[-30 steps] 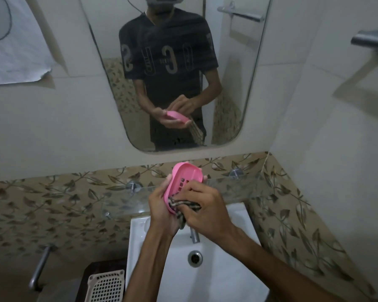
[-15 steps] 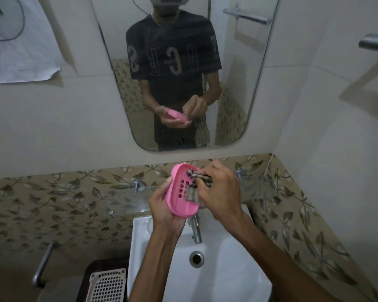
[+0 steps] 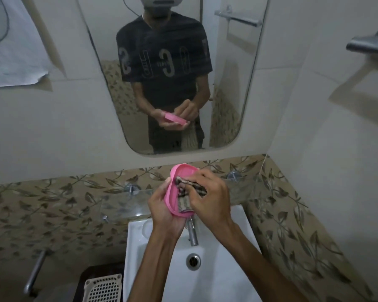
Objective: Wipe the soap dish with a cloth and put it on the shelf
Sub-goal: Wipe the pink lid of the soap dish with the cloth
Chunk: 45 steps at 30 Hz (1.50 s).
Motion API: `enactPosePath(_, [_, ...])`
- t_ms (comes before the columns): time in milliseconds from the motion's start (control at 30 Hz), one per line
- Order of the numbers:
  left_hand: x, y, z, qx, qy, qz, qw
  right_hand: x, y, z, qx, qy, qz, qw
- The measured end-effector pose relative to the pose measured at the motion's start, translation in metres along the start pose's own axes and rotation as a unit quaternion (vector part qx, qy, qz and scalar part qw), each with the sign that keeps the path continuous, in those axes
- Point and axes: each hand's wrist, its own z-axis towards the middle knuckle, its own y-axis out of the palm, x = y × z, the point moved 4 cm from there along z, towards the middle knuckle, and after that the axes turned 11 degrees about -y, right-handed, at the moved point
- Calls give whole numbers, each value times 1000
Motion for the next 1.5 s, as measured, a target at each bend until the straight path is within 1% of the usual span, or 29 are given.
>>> enactPosePath(67, [-1, -2, -1, 4, 7, 3, 1000, 7, -4, 1, 30, 20, -9, 999])
enactPosePath(133, [0, -3, -5, 13, 24, 23, 999, 15, -12, 4, 64, 63, 13, 996])
enactPosePath(233, [5, 1, -6, 25, 53, 79, 995, 11, -19, 3, 76, 110, 125, 983])
enactPosePath(300, [8, 5, -6, 43, 67, 117, 990, 5, -22, 0, 86, 136, 203, 966])
enactPosePath(367, [10, 8, -4, 56, 78, 142, 985, 3, -22, 0, 80, 139, 227, 961])
enactPosePath(467, [7, 8, -4, 77, 62, 159, 982, -9, -13, -6, -11, 97, 180, 979])
enactPosePath(533, [4, 7, -2, 90, 50, 167, 981, -18, -7, -14, -47, 57, 125, 989])
enactPosePath(633, [2, 5, -1, 100, 70, 208, 970, -15, -10, -4, -35, 51, 93, 994])
enactPosePath(733, [1, 14, -5, 66, 109, 250, 960, -1, -18, 20, -5, 88, 76, 993])
enactPosePath(800, [2, 17, -9, 49, 122, 262, 956, -3, -16, 20, -33, 73, 68, 994])
enactPosePath(867, [5, 16, -11, 43, 121, 244, 961, -15, -11, 3, -86, 23, 84, 993])
enactPosePath(933, [5, 13, -13, 35, 123, 250, 960, -17, -12, -3, -102, -5, 87, 991])
enactPosePath(1033, [1, 19, -14, 22, 126, 292, 948, 2, -19, 20, -42, 66, 45, 996])
enactPosePath(1067, [0, 19, -13, 21, 128, 296, 946, 3, -19, 23, -40, 70, 48, 996])
enactPosePath(1100, [1, 17, -12, 22, 129, 293, 947, -2, -18, 20, -51, 52, 59, 996])
enactPosePath(1167, [5, 11, -10, 28, 131, 283, 950, -18, -11, 2, -110, -3, 94, 990])
enactPosePath(1200, [6, 7, -10, 26, 133, 281, 950, -21, -9, -8, -131, -15, 109, 985])
enactPosePath(1233, [6, 5, -8, 18, 132, 288, 948, -17, -8, -9, -131, -10, 115, 985])
enactPosePath(1267, [4, 5, -8, 13, 130, 300, 945, -9, -8, -4, -111, 9, 111, 988])
enactPosePath(1367, [-3, 4, -9, 27, 113, 334, 935, 18, -12, 21, -29, 70, 93, 993])
enactPosePath(1433, [0, 2, -7, 30, 119, 363, 923, 30, -11, 27, -21, 102, 119, 987])
enactPosePath(1500, [3, -1, -6, 2, 138, 405, 904, 39, -8, 25, -36, 125, 158, 979])
